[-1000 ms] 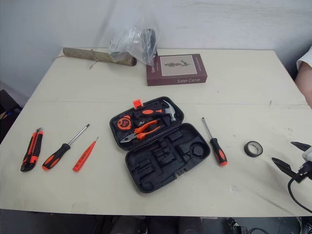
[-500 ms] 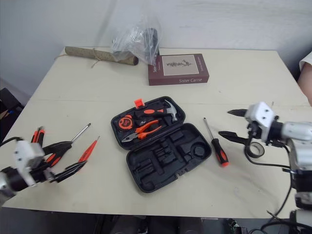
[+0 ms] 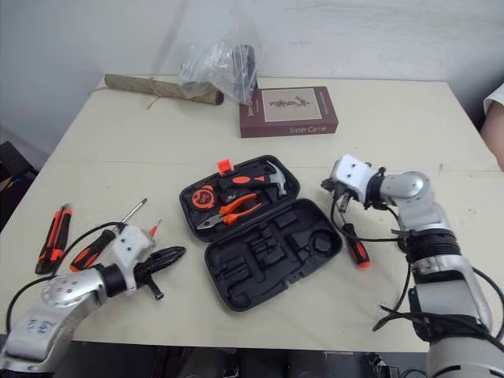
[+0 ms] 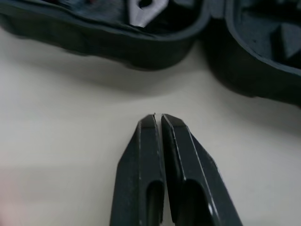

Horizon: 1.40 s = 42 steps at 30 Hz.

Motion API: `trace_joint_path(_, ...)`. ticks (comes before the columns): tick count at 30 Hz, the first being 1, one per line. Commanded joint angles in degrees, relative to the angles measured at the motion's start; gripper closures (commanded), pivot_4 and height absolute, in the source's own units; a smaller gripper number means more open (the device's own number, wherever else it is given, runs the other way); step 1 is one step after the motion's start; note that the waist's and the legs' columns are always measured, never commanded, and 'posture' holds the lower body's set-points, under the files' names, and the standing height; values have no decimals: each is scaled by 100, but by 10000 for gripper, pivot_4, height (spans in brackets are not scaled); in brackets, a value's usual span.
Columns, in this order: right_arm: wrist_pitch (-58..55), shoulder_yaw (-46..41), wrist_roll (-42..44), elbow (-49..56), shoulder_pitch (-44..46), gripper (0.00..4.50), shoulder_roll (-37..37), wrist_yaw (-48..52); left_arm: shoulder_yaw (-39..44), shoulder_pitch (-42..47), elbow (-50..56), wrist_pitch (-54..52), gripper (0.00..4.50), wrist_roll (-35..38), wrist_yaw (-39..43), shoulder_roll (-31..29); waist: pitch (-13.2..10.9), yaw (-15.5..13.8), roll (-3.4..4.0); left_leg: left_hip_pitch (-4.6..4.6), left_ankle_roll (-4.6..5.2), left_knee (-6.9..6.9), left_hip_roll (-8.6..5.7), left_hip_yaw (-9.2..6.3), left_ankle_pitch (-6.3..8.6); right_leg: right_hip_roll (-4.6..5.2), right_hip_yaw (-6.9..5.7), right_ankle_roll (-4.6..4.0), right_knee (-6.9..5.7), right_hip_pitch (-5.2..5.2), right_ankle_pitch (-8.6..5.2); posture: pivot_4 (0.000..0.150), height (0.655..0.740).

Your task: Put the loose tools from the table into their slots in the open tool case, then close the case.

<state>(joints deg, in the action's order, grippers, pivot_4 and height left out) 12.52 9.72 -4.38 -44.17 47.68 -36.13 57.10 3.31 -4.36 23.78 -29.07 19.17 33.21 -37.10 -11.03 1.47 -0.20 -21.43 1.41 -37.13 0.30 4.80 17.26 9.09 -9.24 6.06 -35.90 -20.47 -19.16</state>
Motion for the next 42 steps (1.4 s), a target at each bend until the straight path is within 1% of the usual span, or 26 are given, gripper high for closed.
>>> trace_joint_path(1, 126, -45, 40, -47, 153, 45000, 145, 3, -95, 348, -46, -122, 44433, -48, -122, 166, 0, 1, 0, -1, 0, -3, 4, -1, 0, -5, 0, 0, 0, 0, 0, 1500, 7400)
trace_joint_path(5, 135, 19, 44, -106, 146, 45000, 381, 50, -415, 655, -270, -210, 44433, -197, -32, 232, 0, 3, 0, -1, 0, -4, 11, -1, 0, -16, 3, 0, 2, 1, 0, 1500, 7400)
trace_joint_path(9, 8, 4, 84, 133, 95, 45000, 480, 77, -562, 912, -462, -234, 44433, -152, 165, 306, 0, -22, 1, -1, -3, -9, 22, -2, -1, -28, 6, -3, 1, 2, 2, 1500, 7400)
trace_joint_path(13, -170, 28, 168, 627, -121, 45000, 467, 288, -618, 1111, -631, -208, 44433, -195, 200, 407, 0, -76, 1, -1, -4, -12, 24, -2, 0, -30, 7, -4, 3, 3, 3, 1500, 7400)
trace_joint_path(18, -518, -1, 213, 1226, -404, 45000, 393, 351, -722, 1227, -419, -538, 44433, 49, 368, 571, 0, -105, 1, -1, -8, -10, 30, 0, 2, -39, 10, -5, 5, 2, 3, 1500, 7400)
trace_joint_path(21, -681, -19, 230, 1507, -544, 45000, 343, 374, -713, 1300, -439, -555, 44433, -95, 284, 612, 0, -138, 0, -2, -9, -10, 32, -1, 3, -42, 10, -5, 7, 1, 3, 1500, 7400)
trace_joint_path(24, -870, -45, 284, 1885, -730, 45000, 252, 456, -736, 1438, -627, -590, 44433, -272, 290, 511, 0, -157, 1, -3, -9, -12, 32, -1, 3, -41, 11, -5, 8, 1, 3, 1500, 7400)
trace_joint_path(28, -1155, -89, 401, 2445, -1018, 45000, 92, 653, -892, 1701, -904, -549, 44433, -449, 520, 330, 0, -159, 1, -3, -9, -14, 32, -1, 3, -42, 10, -5, 6, 2, 3, 1500, 7400)
trace_joint_path(33, -1564, -61, 501, 3197, -1444, 45000, -75, 837, -1221, 2108, -1526, -35, 44433, -892, 901, 76, 0, -158, 1, -1, -9, -14, 33, 0, 3, -45, 11, -6, 5, 2, 4, 1500, 7400)
trace_joint_path(42, -2310, -274, 612, 4591, -2352, 45000, -380, 708, -1364, 2534, -2472, 827, 44433, -1327, 1269, -29, 1, -166, 2, 7, -10, -15, 36, 4, 2, -47, 14, -9, 0, 4, 5, 1500, 7400)
